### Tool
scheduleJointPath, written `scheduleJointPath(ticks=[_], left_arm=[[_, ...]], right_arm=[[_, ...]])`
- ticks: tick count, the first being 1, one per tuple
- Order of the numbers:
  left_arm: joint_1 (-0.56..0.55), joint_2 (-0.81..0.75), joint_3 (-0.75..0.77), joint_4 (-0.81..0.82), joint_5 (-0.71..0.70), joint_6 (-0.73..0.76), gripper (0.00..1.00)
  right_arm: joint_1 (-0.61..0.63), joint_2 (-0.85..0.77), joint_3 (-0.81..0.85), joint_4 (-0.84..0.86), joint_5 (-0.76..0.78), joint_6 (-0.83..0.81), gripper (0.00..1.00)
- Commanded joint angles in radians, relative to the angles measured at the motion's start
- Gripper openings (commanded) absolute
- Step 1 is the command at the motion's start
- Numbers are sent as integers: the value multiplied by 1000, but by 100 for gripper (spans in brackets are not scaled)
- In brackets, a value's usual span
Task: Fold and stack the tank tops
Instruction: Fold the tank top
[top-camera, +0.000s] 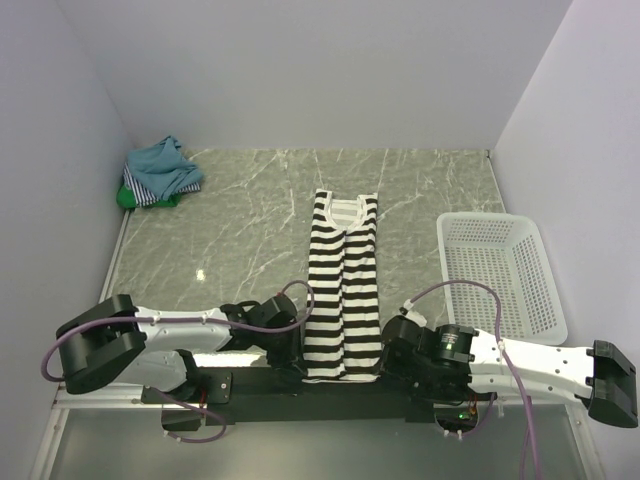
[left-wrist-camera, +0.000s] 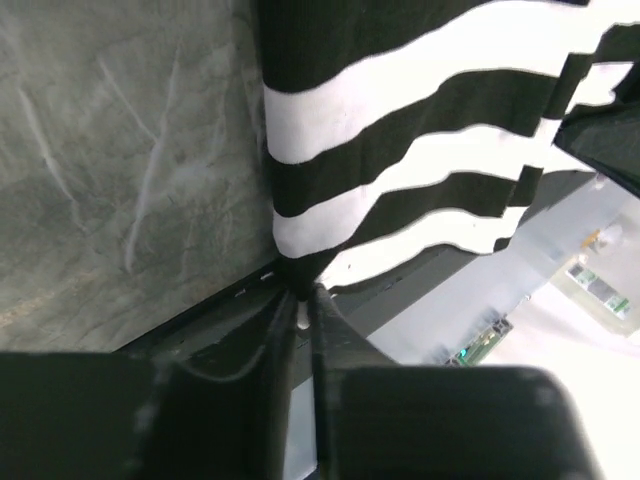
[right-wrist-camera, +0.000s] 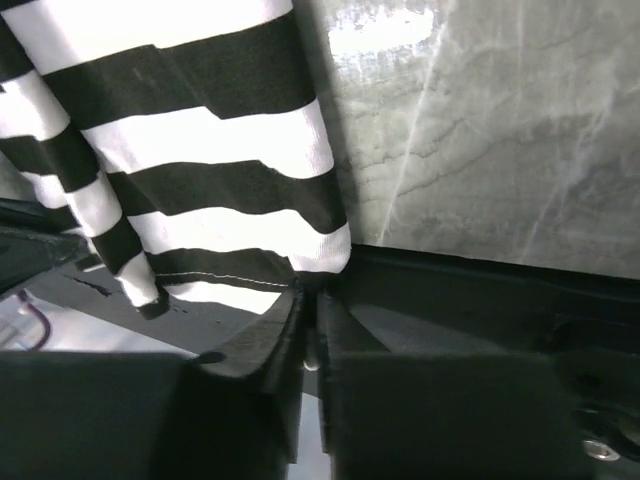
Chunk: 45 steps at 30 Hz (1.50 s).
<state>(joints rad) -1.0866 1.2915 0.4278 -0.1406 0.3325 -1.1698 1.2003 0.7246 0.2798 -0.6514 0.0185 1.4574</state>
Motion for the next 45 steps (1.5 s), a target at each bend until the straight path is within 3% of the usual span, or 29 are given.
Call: scheduleJointPath(ticks=[1, 3, 10, 15, 19, 21, 26, 31, 38, 45], left_arm=[[-18, 11, 54, 3, -52, 32, 12], [-33, 5, 77, -14, -67, 42, 1], [-59, -93, 66, -97, -75, 30, 1], [-107, -150, 63, -194, -73, -4, 1], [-105, -184, 97, -264, -70, 25, 1], [-64, -173, 179, -326, -87, 73, 1], [158, -104, 325, -344, -43, 240, 1], [324, 28, 475, -329, 8, 337, 1], [436, 224, 638, -249, 54, 377, 1], [491, 442, 775, -174, 88, 349, 1]], right_arm=[[12, -1, 12, -51, 61, -6, 5], [15, 9, 36, -60, 64, -22, 0], [108, 84, 148, -106, 72, -14, 0], [269, 171, 217, -105, 75, 78, 0], [288, 217, 286, -158, 115, 75, 0], [231, 204, 328, -197, 155, 34, 0], [3, 145, 369, -169, 158, -168, 0], [-255, 223, 436, -93, 133, -359, 0], [-519, 389, 508, 53, 61, -586, 0], [-654, 581, 599, 173, 5, -681, 0]])
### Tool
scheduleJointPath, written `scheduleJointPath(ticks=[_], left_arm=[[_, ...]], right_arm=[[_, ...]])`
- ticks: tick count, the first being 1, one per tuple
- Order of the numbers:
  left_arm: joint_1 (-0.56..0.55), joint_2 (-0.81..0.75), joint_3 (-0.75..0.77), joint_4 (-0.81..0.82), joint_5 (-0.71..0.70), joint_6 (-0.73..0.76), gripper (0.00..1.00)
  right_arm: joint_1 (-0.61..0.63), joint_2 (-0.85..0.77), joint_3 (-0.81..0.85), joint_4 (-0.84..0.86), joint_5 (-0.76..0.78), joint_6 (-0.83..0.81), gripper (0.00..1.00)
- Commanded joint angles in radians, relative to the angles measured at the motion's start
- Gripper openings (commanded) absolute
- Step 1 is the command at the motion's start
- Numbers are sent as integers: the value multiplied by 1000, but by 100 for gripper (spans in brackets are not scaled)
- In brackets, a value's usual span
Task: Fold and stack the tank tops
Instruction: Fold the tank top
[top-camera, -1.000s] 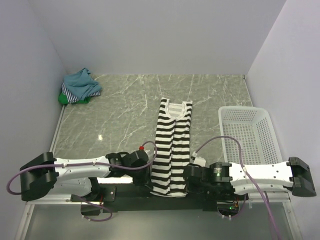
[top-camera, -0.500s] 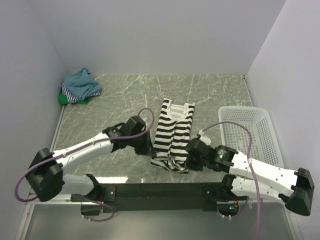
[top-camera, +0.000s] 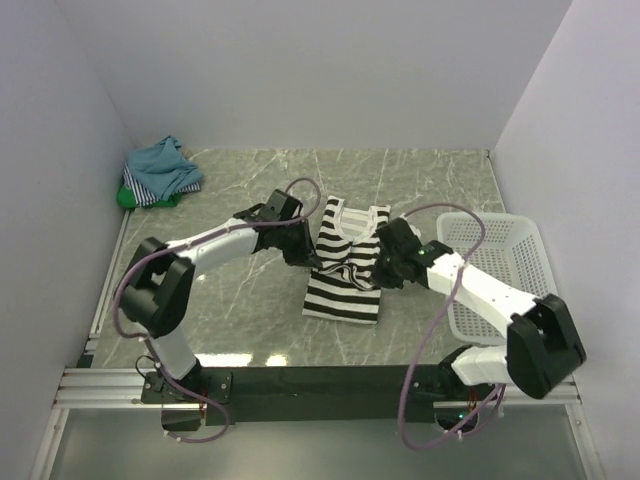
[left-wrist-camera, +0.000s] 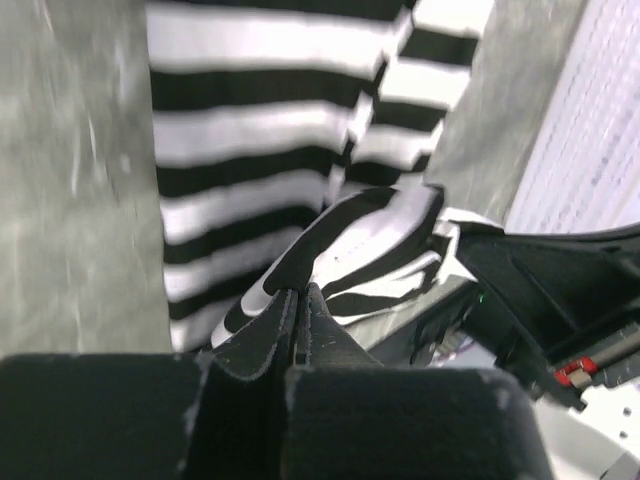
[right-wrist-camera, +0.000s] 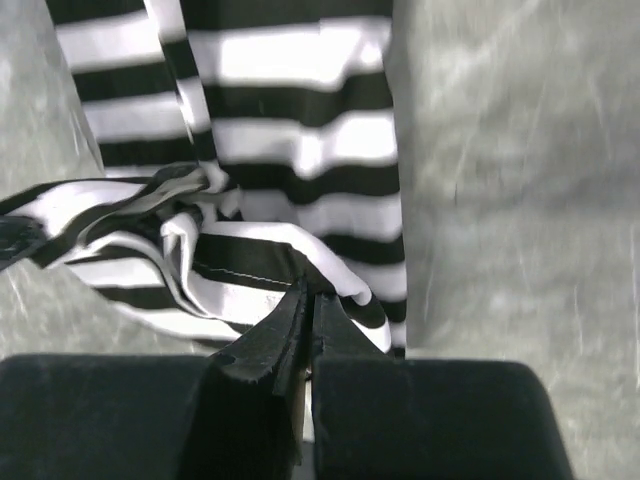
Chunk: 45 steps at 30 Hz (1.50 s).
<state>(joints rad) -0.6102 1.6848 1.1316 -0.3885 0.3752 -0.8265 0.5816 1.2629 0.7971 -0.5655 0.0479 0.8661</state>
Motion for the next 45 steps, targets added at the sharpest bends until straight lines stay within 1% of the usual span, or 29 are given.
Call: scheduleJointPath(ticks=[1, 4, 9, 10, 21, 23, 24, 26, 27, 28, 29, 31, 33, 34, 36, 38, 41, 43, 45], left_arm=[[17, 64, 101, 76, 42, 0, 1], [26, 114, 169, 53, 24, 3, 1], [56, 167, 227, 46, 14, 0, 1], [58, 176, 247, 39, 16, 4, 1], [92, 276, 316, 73, 41, 1, 1], [95, 302, 329, 80, 36, 0, 1], [99, 306, 335, 89, 36, -6, 1], [107, 309, 326, 112, 47, -14, 6], [118, 305, 310, 143, 50, -23, 11], [124, 297, 303, 158, 51, -28, 16], [136, 294, 298, 172, 53, -33, 19], [150, 293, 309, 181, 51, -31, 29], [170, 282, 309, 200, 54, -39, 34], [178, 279, 307, 224, 59, -43, 39], [196, 271, 322, 229, 67, -49, 41], [207, 266, 342, 211, 64, -43, 45], [216, 231, 373, 165, 44, -13, 47], [216, 184, 359, 146, 34, -5, 47], [210, 141, 303, 137, 47, -26, 44]], right_arm=[[-43, 76, 96, 90, -34, -98, 0], [-66, 131, 137, 108, -45, -116, 0], [-104, 203, 172, 138, -45, -131, 0], [-109, 210, 174, 139, -66, -133, 0], [-180, 271, 160, 214, -100, -125, 0], [-189, 282, 162, 231, -108, -118, 10], [-192, 289, 162, 237, -106, -116, 26], [-198, 293, 163, 248, -108, -113, 39], [-203, 287, 162, 253, -100, -111, 48], [-203, 282, 160, 259, -92, -110, 51], [-212, 274, 165, 260, -79, -111, 54], [-215, 271, 178, 254, -62, -119, 54], [-215, 265, 195, 245, -49, -124, 55], [-215, 260, 209, 239, -14, -130, 55], [-215, 238, 226, 233, 16, -137, 55], [-215, 204, 232, 225, 67, -145, 55], [-197, 155, 251, 204, 104, -180, 55], [-154, 135, 254, 211, 98, -217, 55], [-126, 131, 257, 217, 75, -237, 55]])
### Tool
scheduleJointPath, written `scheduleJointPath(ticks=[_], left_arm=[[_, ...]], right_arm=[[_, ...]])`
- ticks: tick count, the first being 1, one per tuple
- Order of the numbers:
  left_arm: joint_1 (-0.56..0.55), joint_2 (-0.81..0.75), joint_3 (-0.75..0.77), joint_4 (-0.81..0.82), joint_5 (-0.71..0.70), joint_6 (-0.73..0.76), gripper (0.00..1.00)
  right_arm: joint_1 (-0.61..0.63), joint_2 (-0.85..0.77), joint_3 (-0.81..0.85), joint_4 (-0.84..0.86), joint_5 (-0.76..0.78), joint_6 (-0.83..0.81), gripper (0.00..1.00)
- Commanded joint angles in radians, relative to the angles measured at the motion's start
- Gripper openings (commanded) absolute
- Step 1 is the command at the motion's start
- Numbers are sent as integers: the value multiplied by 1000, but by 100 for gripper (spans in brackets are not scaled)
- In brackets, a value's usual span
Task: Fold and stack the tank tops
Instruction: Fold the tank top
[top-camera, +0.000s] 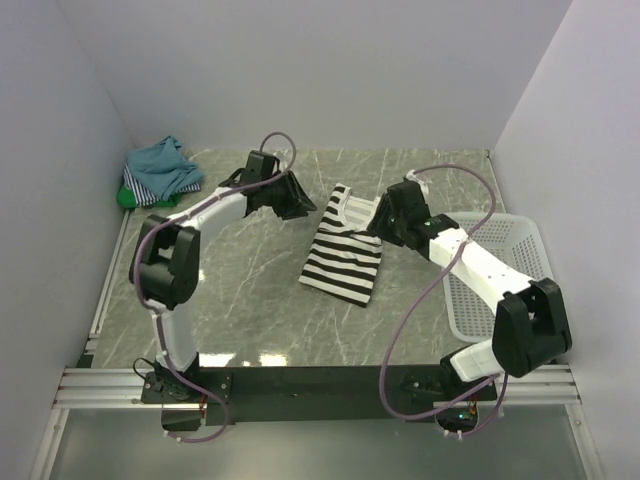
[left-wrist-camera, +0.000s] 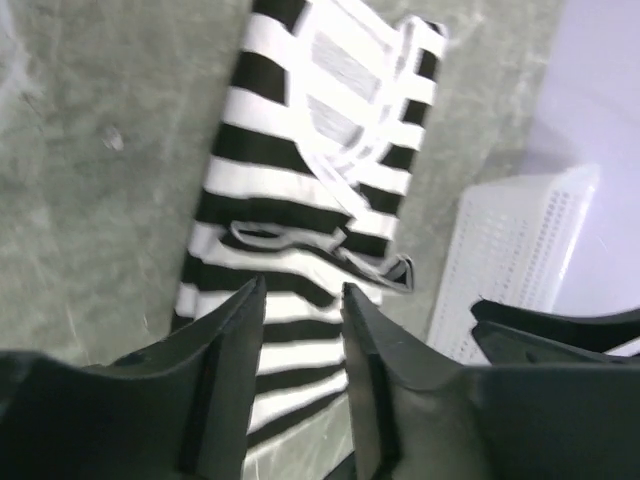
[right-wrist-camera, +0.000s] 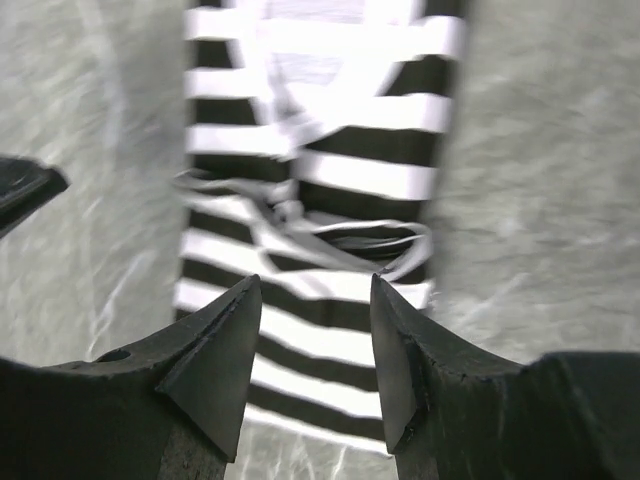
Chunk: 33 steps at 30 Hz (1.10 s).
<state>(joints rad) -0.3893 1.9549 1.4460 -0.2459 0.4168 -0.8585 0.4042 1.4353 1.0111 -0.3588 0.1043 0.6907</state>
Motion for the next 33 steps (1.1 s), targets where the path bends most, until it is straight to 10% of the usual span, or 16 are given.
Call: scheduleJointPath(ticks=[1, 15, 33], left_arm=[[-17, -178, -36, -9, -6, -5, 41], [-198, -258, -450, 229, 66, -186, 11], [-184, -97, -573, 284, 17, -208, 8]], right_arm=[[67, -35, 41, 30, 3, -65, 55], [35, 315, 147, 190, -360, -45, 49], [-44, 432, 138, 225, -387, 24, 45]])
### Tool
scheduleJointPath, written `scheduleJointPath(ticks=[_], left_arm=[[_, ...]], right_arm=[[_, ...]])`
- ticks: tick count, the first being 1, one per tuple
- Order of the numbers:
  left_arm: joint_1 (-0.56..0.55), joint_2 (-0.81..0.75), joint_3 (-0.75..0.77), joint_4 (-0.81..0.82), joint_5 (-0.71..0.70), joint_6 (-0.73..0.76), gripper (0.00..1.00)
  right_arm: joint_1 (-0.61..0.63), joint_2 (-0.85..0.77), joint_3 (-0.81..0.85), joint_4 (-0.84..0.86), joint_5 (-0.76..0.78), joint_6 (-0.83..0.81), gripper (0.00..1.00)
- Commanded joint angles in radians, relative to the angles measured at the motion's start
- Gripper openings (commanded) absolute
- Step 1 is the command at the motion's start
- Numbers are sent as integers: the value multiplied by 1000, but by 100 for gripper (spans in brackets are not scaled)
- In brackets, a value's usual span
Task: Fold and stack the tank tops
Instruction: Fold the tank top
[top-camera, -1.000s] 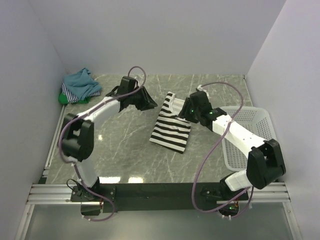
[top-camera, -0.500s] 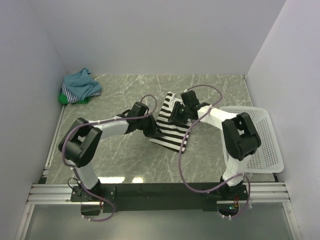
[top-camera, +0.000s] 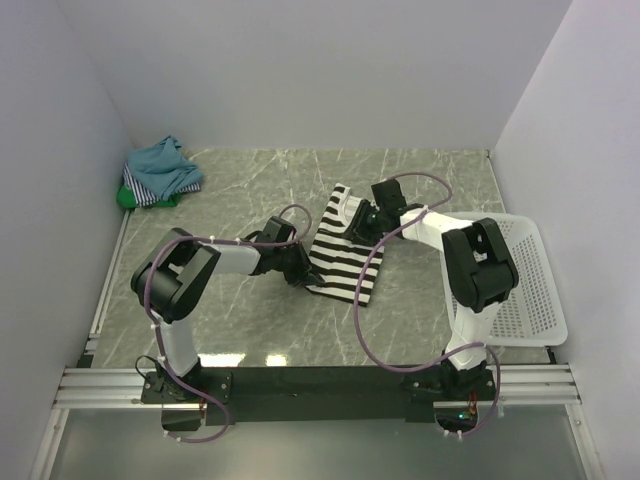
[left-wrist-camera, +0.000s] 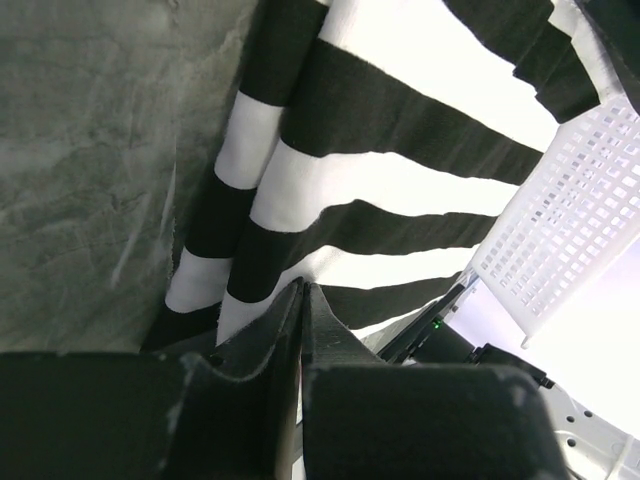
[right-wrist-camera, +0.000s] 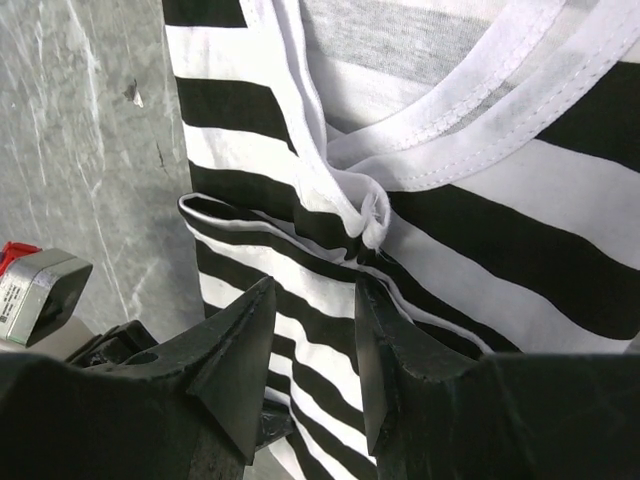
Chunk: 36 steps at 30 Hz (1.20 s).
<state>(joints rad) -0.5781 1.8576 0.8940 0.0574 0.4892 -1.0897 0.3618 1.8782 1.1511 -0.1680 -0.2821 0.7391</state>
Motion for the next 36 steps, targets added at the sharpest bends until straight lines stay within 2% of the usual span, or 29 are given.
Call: scheduleJointPath(ticks=[1, 8, 17, 21, 26, 36], left_arm=[[3, -4, -20, -24, -57, 27, 9], [17, -61, -47, -54, -63, 53, 9], [46, -149, -113, -123, -78, 88, 9], [78, -192, -124, -146, -78, 105, 9], [86, -215, -101, -194, -89, 131, 9], [93, -227, -95, -191, -86, 149, 11]], right_arm=[[-1, -27, -2, 33, 15, -32, 45], [5, -201, 26, -59, 109, -87, 45], [86, -363, -218, 37, 106, -23, 45], [118, -331, -293, 65, 119, 0, 45], [115, -255, -310, 33, 178, 23, 45], [89, -289, -301, -30, 198, 19, 46]])
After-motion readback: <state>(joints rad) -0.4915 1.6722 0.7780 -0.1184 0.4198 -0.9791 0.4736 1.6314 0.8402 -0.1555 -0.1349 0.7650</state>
